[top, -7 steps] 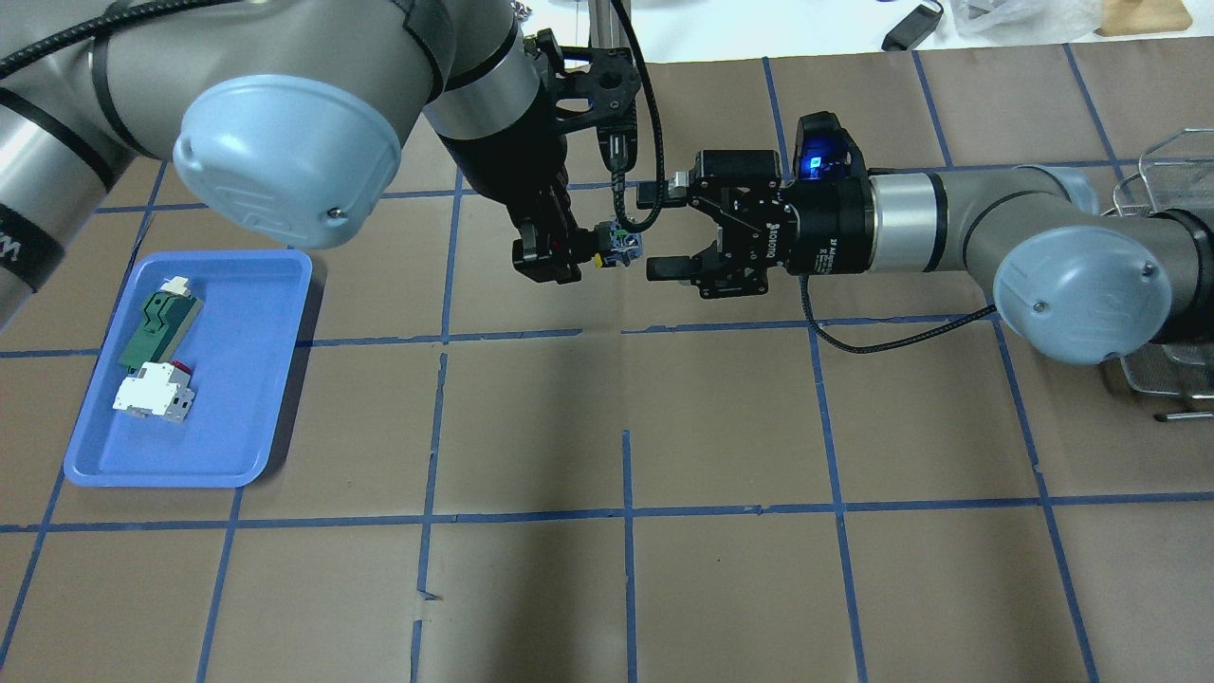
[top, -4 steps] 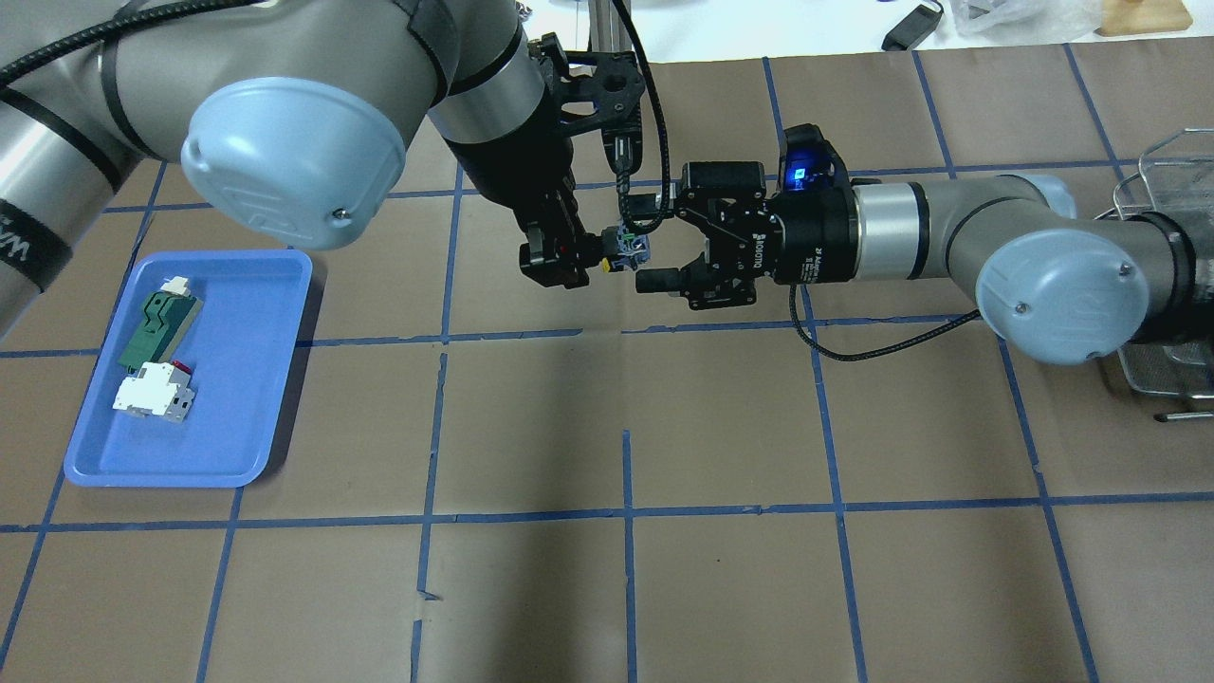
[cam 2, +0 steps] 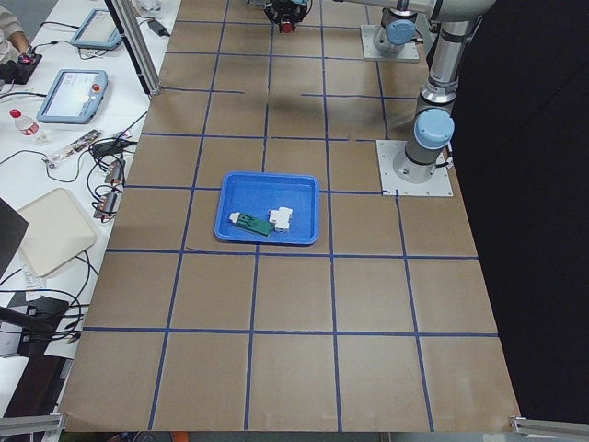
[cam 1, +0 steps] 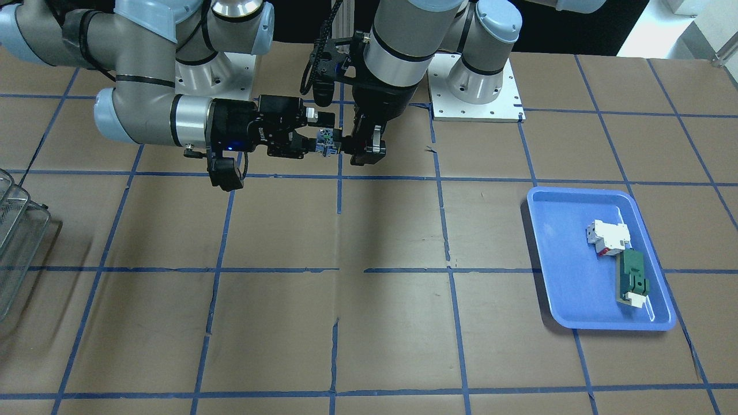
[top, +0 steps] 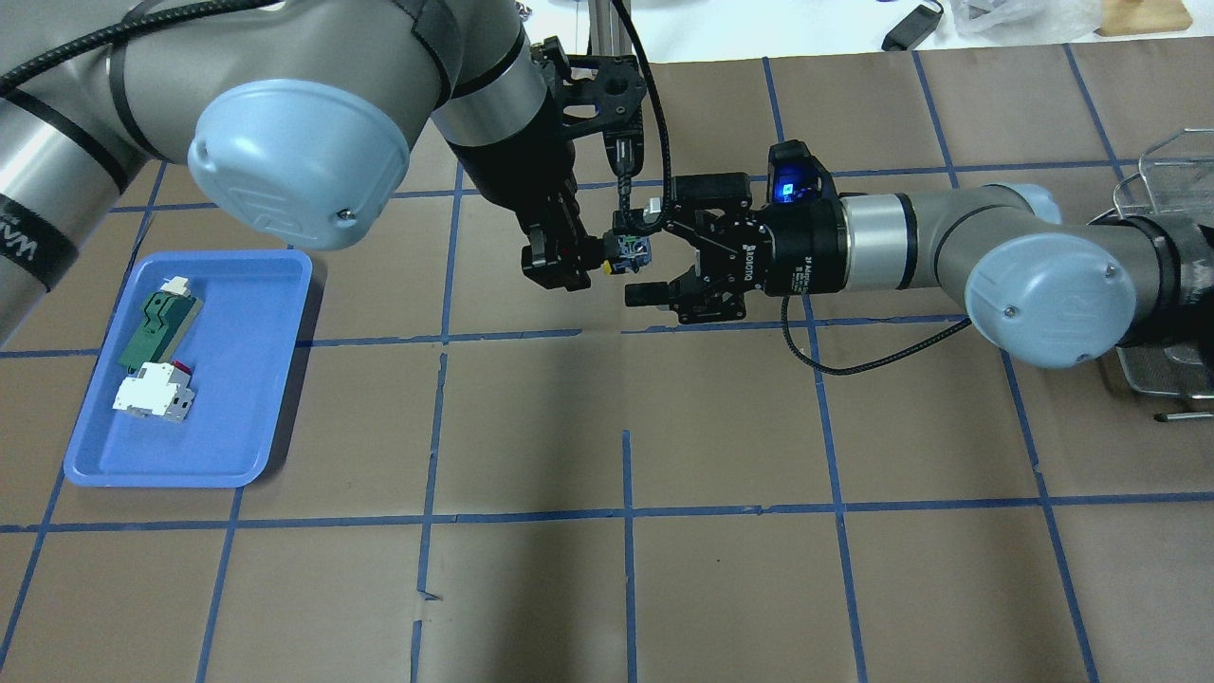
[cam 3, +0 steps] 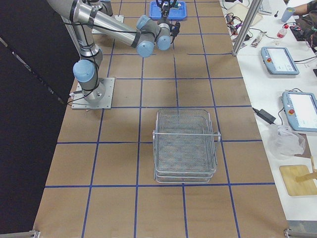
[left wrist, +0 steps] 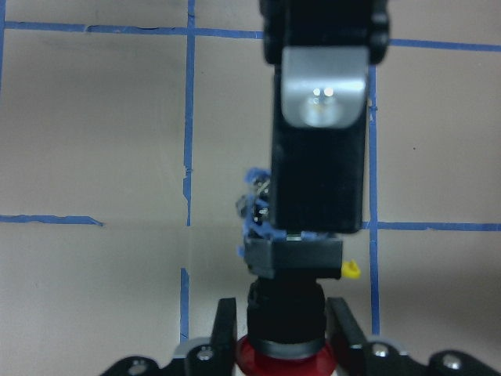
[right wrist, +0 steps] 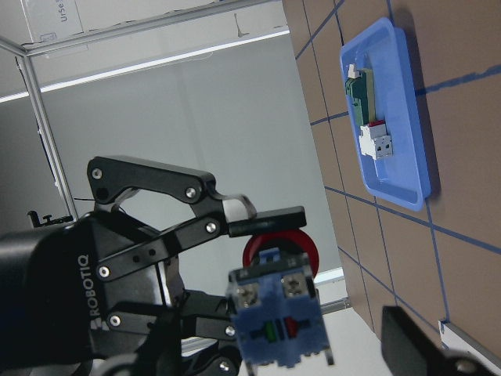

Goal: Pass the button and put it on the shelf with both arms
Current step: 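Close the right gripper on the button's switch block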

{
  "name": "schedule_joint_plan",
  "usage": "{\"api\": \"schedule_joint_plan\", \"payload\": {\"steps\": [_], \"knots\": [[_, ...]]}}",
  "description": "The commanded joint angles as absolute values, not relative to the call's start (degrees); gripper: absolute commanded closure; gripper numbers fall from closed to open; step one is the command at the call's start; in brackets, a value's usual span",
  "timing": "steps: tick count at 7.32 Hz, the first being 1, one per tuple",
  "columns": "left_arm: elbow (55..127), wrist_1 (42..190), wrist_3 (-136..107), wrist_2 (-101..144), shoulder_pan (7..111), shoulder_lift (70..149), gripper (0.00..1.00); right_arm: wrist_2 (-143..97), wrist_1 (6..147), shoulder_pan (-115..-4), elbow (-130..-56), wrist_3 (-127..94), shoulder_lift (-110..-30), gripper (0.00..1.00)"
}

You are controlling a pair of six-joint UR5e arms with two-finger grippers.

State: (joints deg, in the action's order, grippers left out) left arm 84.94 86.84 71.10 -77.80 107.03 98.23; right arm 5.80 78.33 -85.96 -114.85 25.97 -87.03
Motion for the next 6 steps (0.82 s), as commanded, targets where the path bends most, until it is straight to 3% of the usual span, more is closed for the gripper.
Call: {"api": "schedule_joint_plan", "payload": {"steps": [1, 6], "knots": [[85.08, 86.84, 71.10, -77.87, 107.05, 98.26, 1.00, 5.89, 77.52, -86.66, -114.79, 25.66, -87.19, 0.20], [85.43, 87.71, 71.19, -78.05, 107.05, 97.47, 1.00, 5.89, 77.52, -86.66, -114.61, 25.49, -86.66, 0.26]]}}
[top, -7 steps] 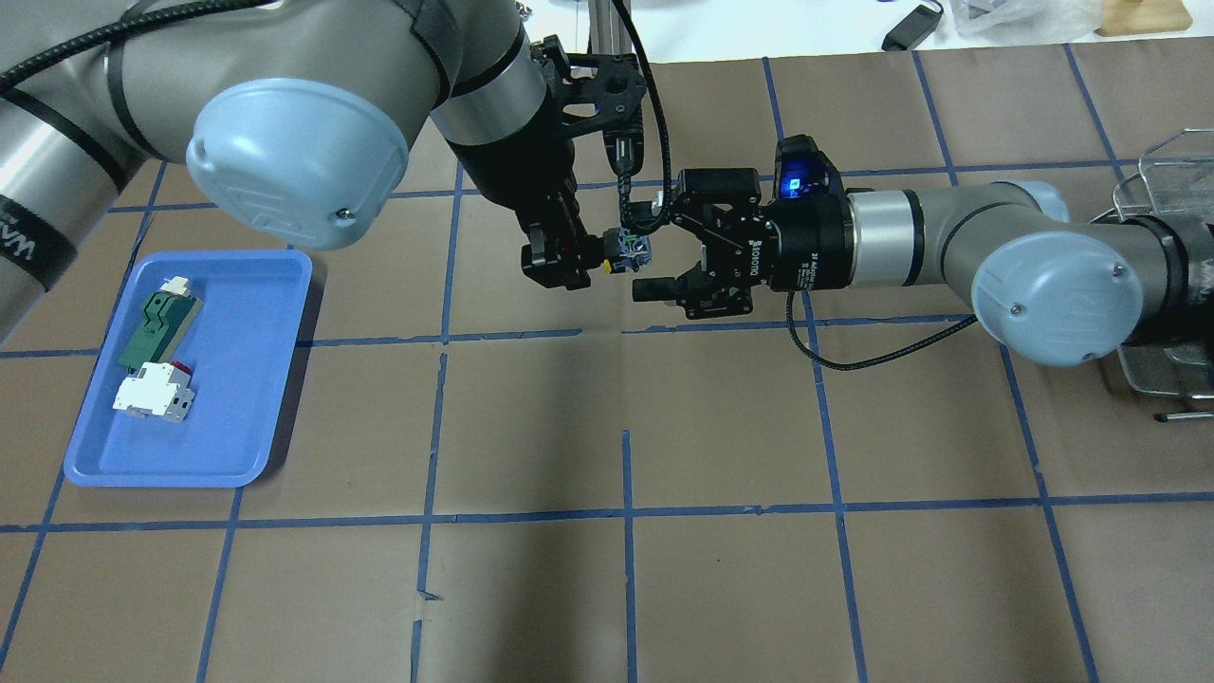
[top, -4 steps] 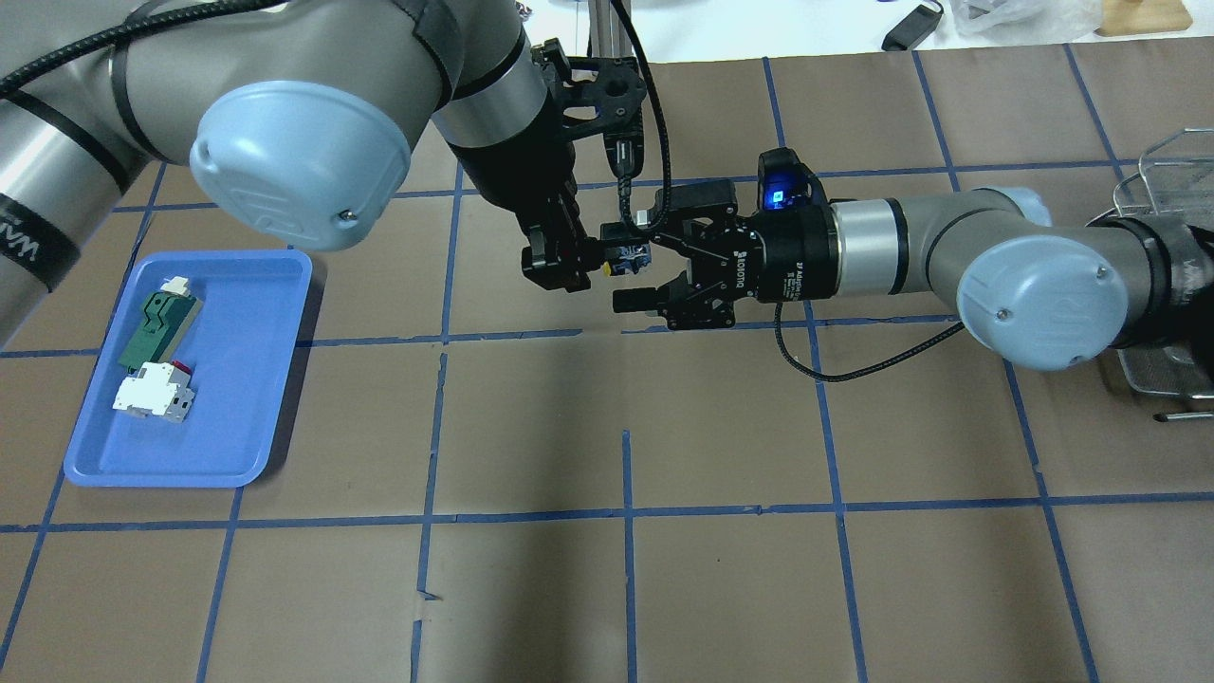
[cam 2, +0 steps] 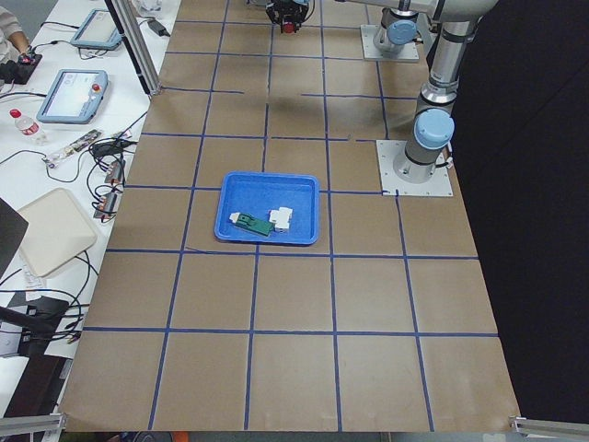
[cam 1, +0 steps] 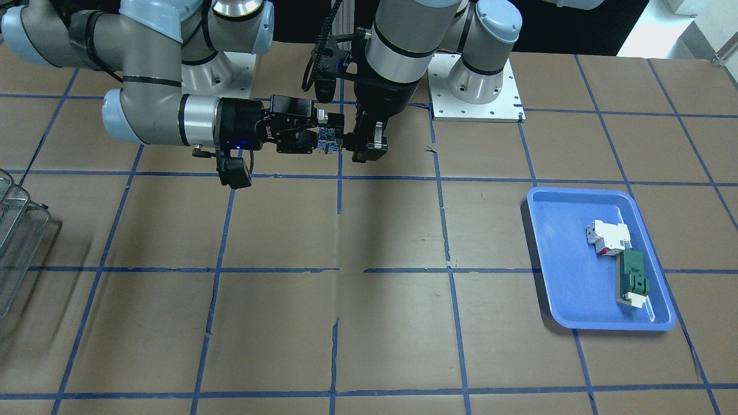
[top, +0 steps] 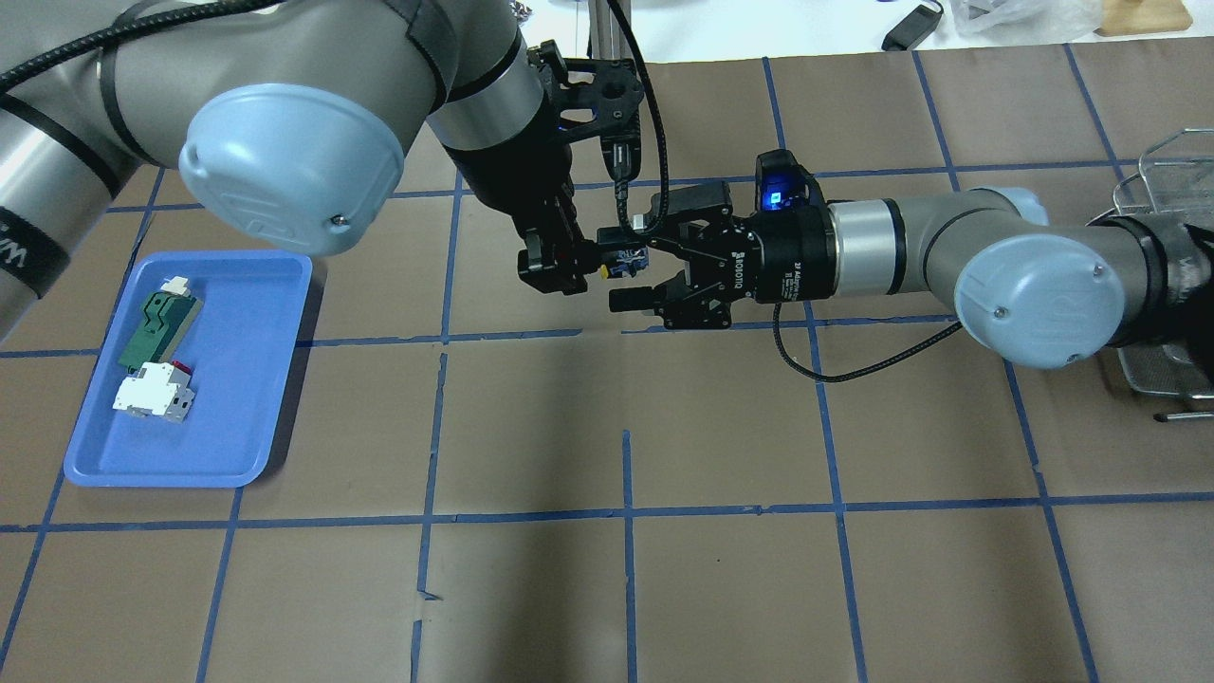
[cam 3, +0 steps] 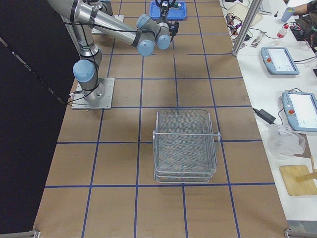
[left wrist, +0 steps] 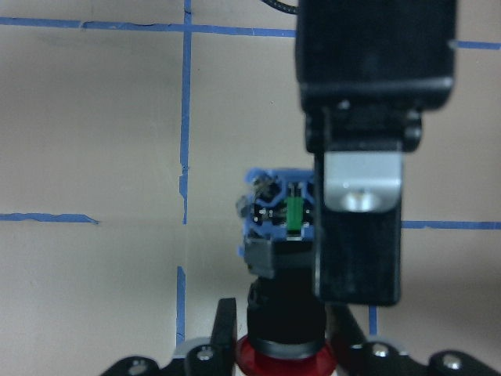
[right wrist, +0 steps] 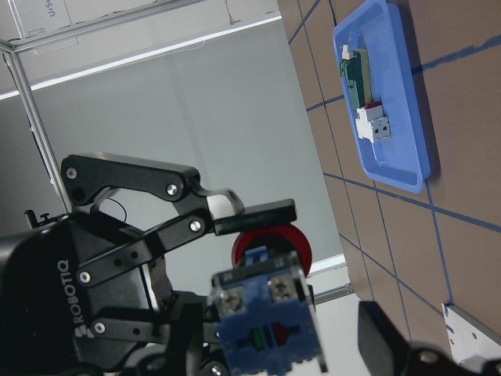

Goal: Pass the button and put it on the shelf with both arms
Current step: 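Close the right gripper on the button's switch block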

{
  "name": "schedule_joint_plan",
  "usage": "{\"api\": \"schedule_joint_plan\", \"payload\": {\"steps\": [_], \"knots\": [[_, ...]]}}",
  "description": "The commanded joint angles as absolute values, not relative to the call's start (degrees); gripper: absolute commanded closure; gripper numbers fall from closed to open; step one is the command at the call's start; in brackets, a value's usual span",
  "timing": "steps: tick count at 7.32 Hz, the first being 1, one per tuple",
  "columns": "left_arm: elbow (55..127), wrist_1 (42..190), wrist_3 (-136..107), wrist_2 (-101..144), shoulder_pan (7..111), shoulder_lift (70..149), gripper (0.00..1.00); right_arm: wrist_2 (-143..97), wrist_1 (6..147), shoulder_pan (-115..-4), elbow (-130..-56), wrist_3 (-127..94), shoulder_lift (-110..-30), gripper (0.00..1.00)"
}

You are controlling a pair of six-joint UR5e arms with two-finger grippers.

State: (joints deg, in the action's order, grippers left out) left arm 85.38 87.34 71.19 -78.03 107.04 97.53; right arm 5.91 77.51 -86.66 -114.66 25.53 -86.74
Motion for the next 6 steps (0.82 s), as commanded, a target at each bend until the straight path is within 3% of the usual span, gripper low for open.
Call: {"api": "schedule_joint_plan", "payload": {"steps": [1, 2, 4, 6], "knots": [[85.43, 88.58, 71.10, -78.13, 107.14, 97.47, 1.00, 5.98, 77.43, -86.66, -114.70, 25.49, -86.92, 0.30], [85.43, 88.85, 71.19, -78.13, 107.14, 97.47, 1.00, 6.24, 77.43, -86.66, -114.70, 25.40, -87.10, 0.40], [85.43, 88.86, 71.19, -78.13, 107.14, 97.56, 1.00, 6.50, 77.43, -86.66, -114.70, 25.40, -86.93, 0.48], [85.43, 88.86, 71.19, -78.13, 107.14, 97.56, 1.00, 6.68, 77.43, -86.66, -114.96, 25.49, -87.01, 0.82]]}}
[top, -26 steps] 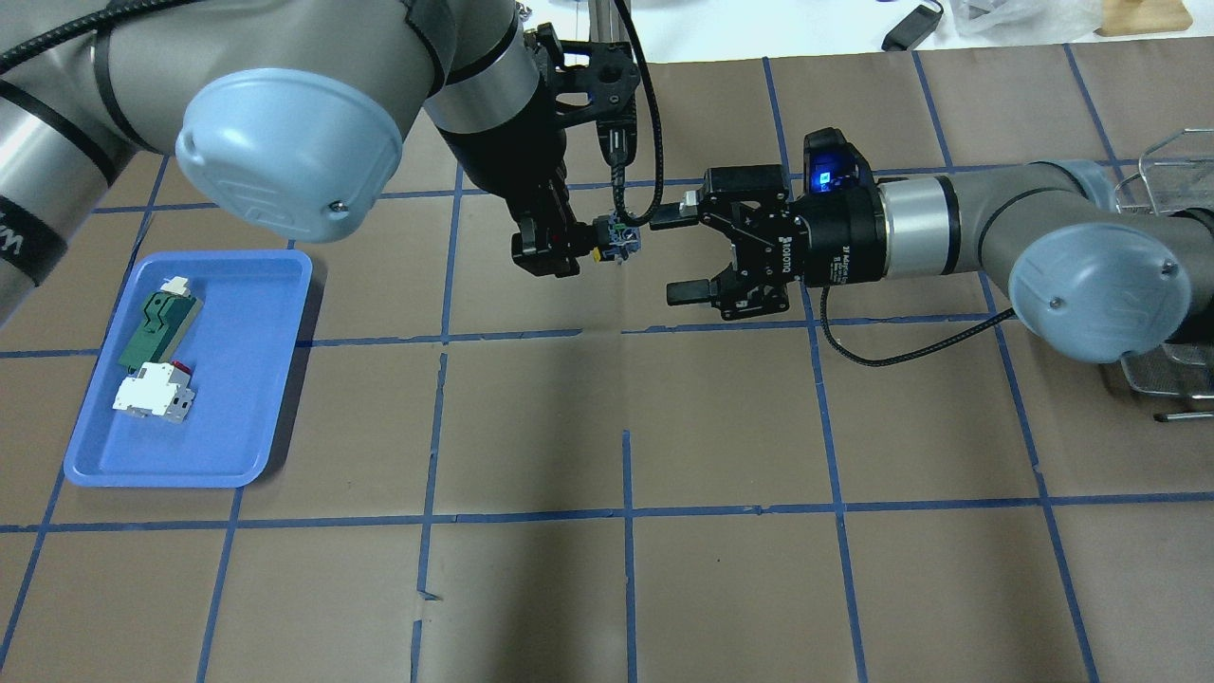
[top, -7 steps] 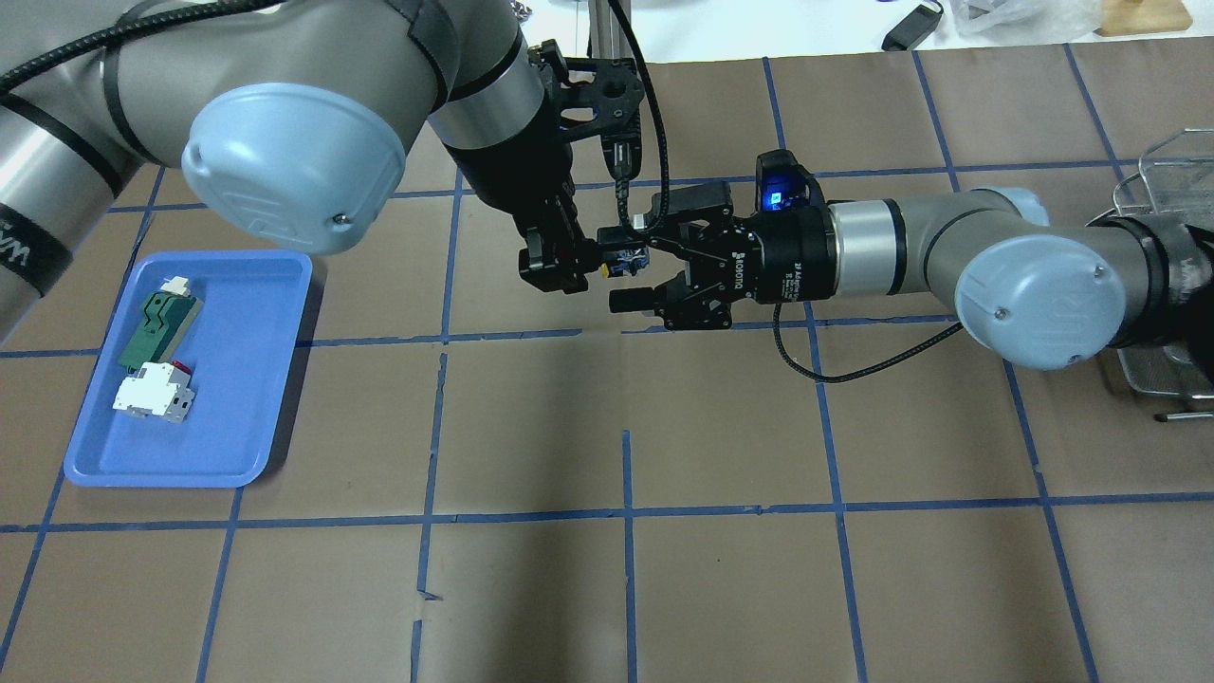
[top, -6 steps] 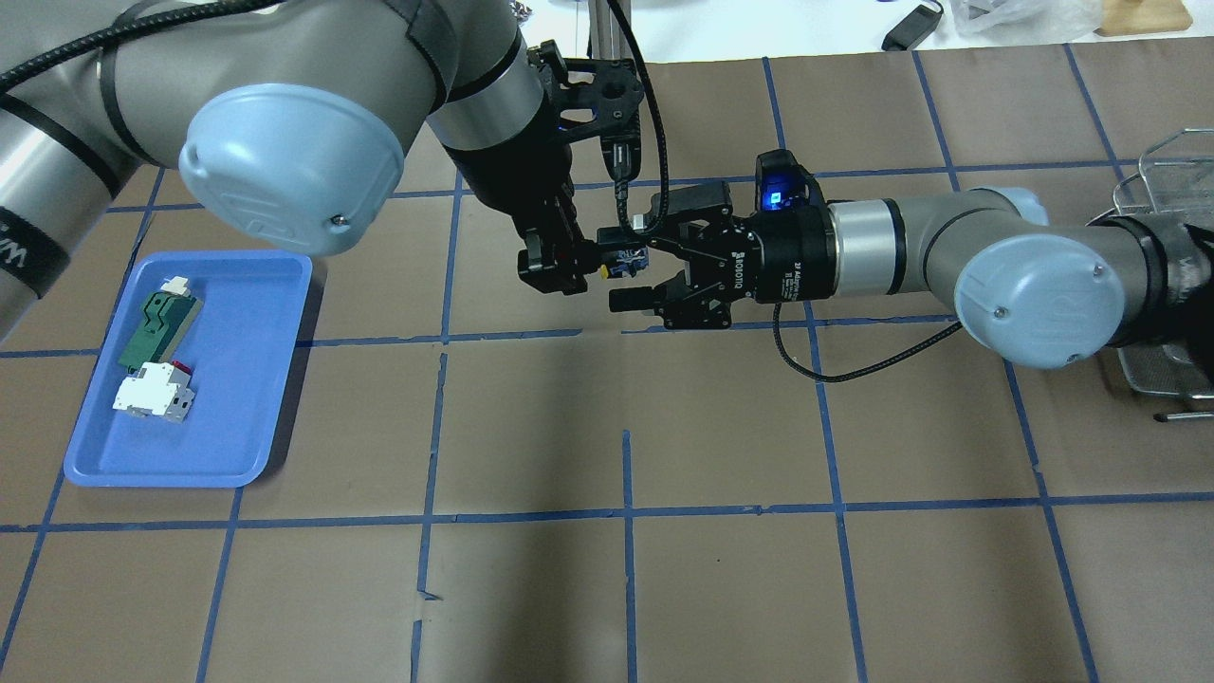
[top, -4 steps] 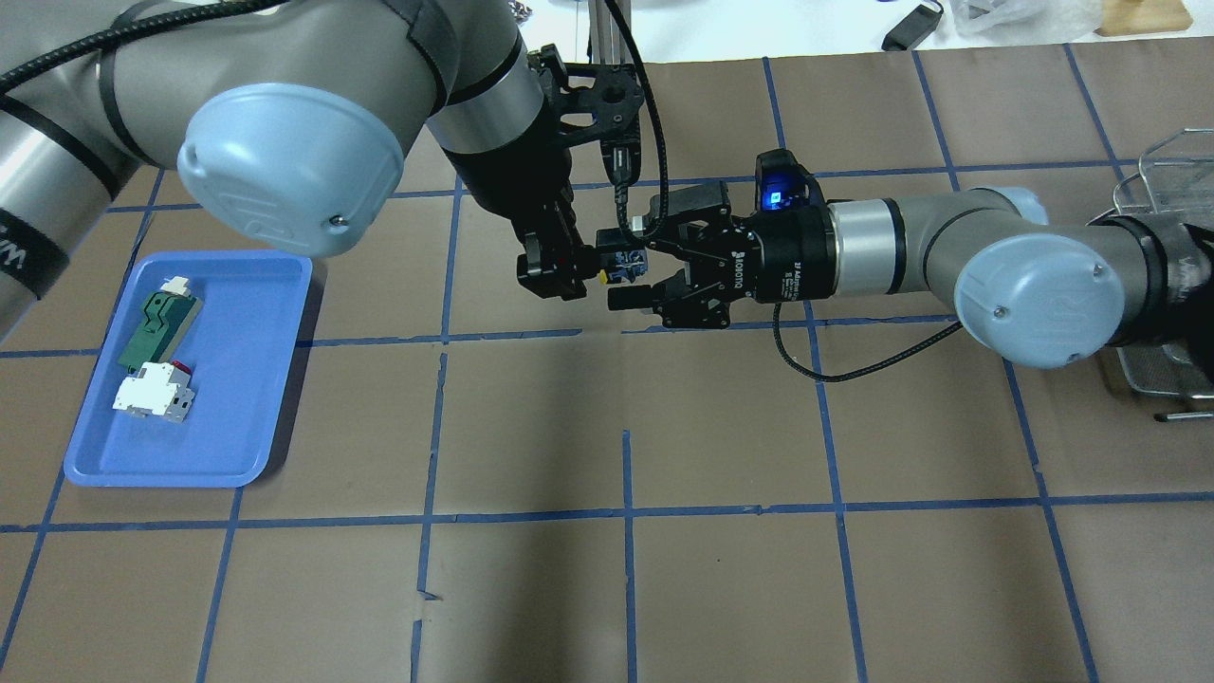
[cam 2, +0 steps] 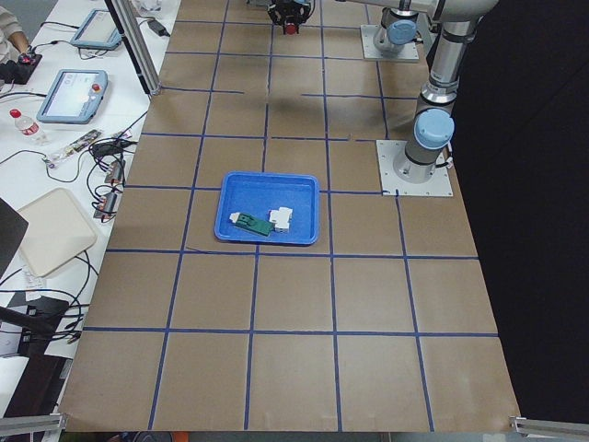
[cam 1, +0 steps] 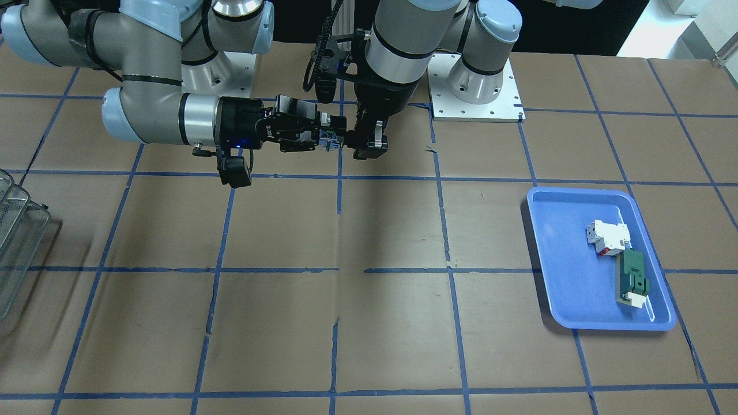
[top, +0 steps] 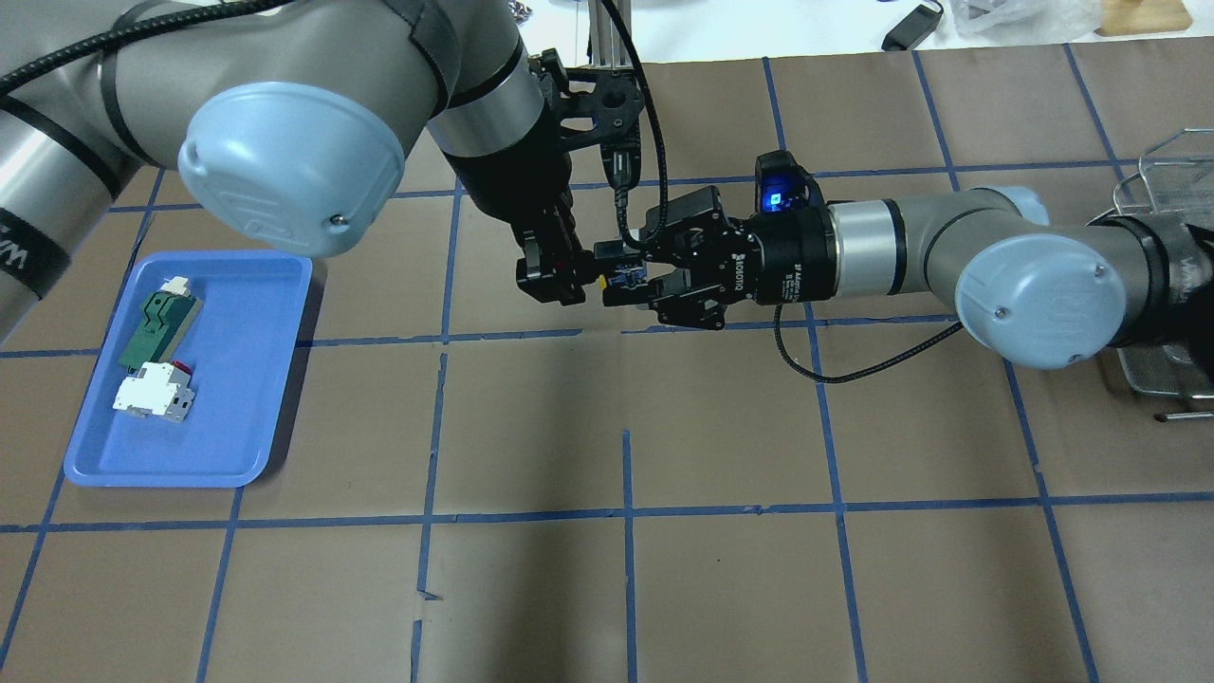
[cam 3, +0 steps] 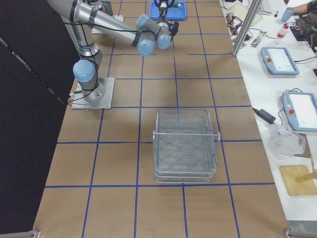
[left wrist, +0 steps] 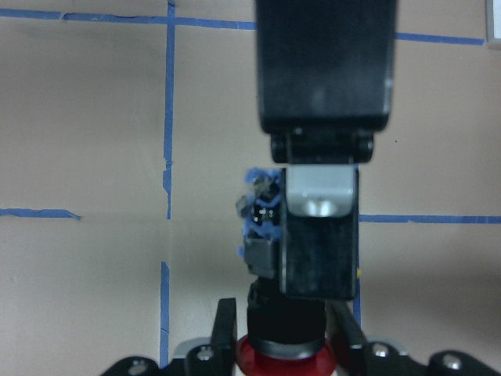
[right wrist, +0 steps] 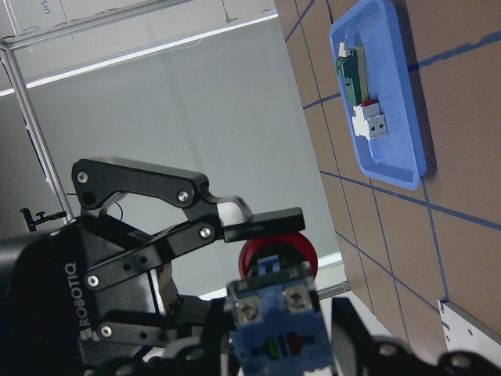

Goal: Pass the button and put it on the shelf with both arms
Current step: 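Close the right gripper on the button's switch block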

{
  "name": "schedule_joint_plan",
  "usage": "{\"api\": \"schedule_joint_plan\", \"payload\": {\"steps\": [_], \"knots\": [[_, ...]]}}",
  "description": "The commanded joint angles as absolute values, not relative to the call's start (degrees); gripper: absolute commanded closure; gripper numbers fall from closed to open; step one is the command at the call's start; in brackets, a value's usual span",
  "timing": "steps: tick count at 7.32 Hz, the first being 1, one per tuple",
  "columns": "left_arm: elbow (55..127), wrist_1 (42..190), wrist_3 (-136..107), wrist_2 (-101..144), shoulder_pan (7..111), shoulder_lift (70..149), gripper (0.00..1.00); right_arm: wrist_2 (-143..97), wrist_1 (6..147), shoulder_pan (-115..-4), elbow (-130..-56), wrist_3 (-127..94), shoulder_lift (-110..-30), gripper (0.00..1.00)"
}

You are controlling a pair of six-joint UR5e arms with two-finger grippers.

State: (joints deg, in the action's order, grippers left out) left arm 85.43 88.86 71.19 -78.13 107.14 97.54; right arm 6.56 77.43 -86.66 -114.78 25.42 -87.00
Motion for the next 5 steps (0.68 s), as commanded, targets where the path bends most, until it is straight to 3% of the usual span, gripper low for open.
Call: {"api": "schedule_joint_plan", "payload": {"steps": [1, 4, 5], "knots": [[85.43, 88.86, 71.19, -78.13, 107.14, 97.56, 1.00, 6.77, 77.43, -86.66, -115.05, 25.49, -87.10, 0.89], [85.43, 88.86, 71.19, -78.13, 107.14, 97.56, 1.00, 6.77, 77.43, -86.66, -114.96, 25.49, -87.10, 0.96], [85.43, 88.77, 71.19, -78.05, 107.14, 97.82, 0.73, 6.77, 77.43, -86.66, -115.05, 25.49, -87.19, 0.97]]}}
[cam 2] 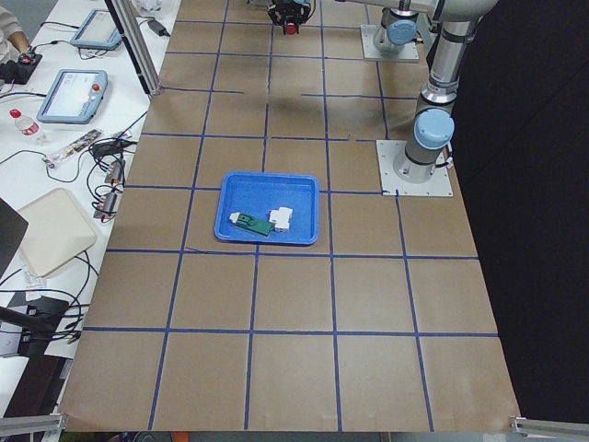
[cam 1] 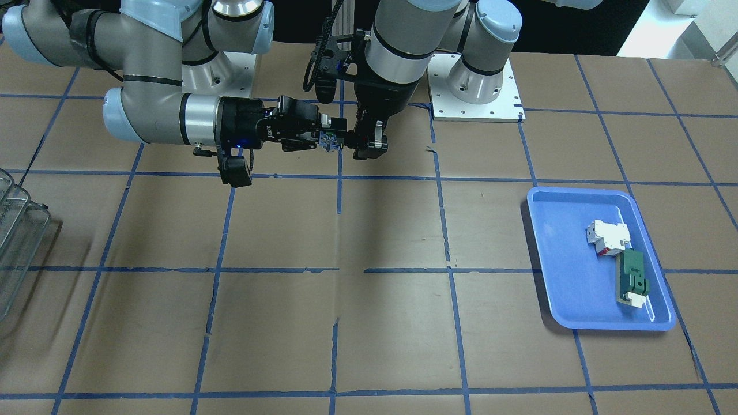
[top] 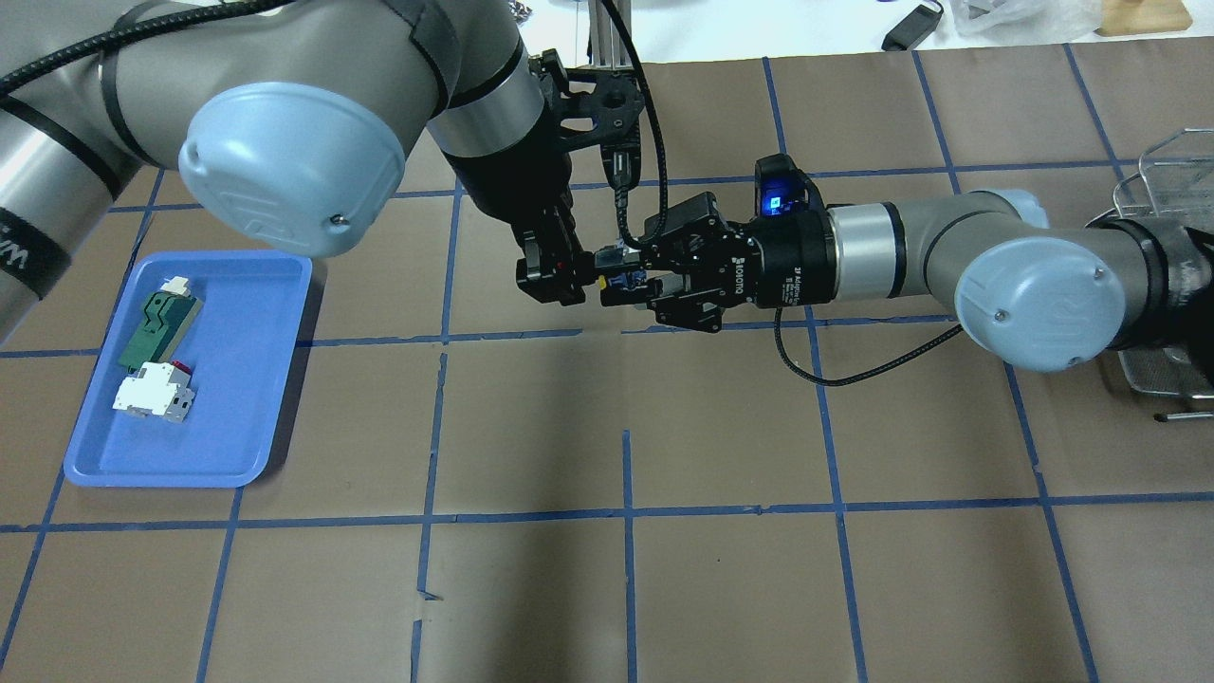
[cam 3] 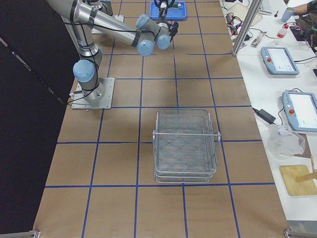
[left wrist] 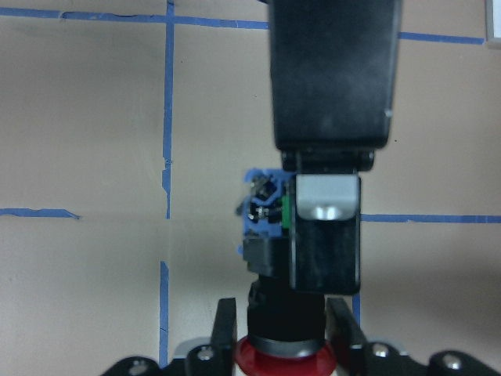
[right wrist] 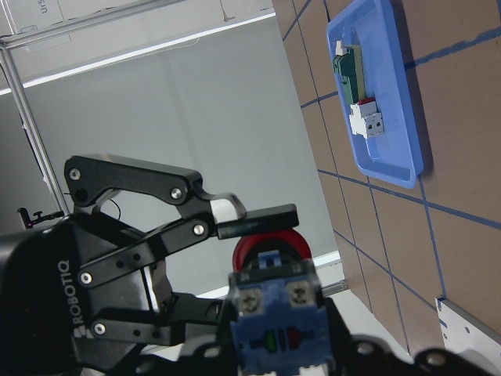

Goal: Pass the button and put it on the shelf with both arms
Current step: 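Open and raise the left gripper while the right gripper carries the button off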

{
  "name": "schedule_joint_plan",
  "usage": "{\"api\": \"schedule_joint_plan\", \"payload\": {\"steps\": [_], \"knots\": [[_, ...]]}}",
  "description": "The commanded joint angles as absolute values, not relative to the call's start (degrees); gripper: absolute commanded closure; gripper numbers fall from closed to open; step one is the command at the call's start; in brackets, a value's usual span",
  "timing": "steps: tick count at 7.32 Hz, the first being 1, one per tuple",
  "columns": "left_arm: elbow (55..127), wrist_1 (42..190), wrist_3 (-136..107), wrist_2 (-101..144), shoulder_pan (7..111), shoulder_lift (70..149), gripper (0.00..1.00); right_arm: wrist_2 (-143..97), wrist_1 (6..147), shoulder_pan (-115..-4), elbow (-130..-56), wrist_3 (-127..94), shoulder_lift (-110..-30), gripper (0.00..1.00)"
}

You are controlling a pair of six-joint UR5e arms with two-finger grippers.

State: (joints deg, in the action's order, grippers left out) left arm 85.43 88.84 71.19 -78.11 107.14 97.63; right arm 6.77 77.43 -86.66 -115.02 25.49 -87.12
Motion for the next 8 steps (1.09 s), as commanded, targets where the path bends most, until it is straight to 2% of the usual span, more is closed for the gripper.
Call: {"api": "schedule_joint_plan", "payload": {"steps": [1, 2, 6, 8], "knots": [[85.43, 88.77, 71.19, -78.22, 107.05, 97.74, 0.31, 6.77, 77.43, -86.57, -115.05, 25.49, -87.19, 0.98], [85.43, 88.77, 71.28, -78.66, 107.05, 97.65, 0.00, 6.77, 77.43, -86.49, -114.96, 25.49, -87.19, 0.99], [85.69, 88.77, 71.63, -78.84, 106.44, 97.30, 0.00, 8.68, 78.39, -84.48, -114.70, 25.49, -87.01, 1.00], [85.52, 89.55, 71.46, -79.19, 105.04, 96.68, 0.00, 18.22, 78.49, -76.95, -112.87, 25.49, -87.19, 1.00]]}}
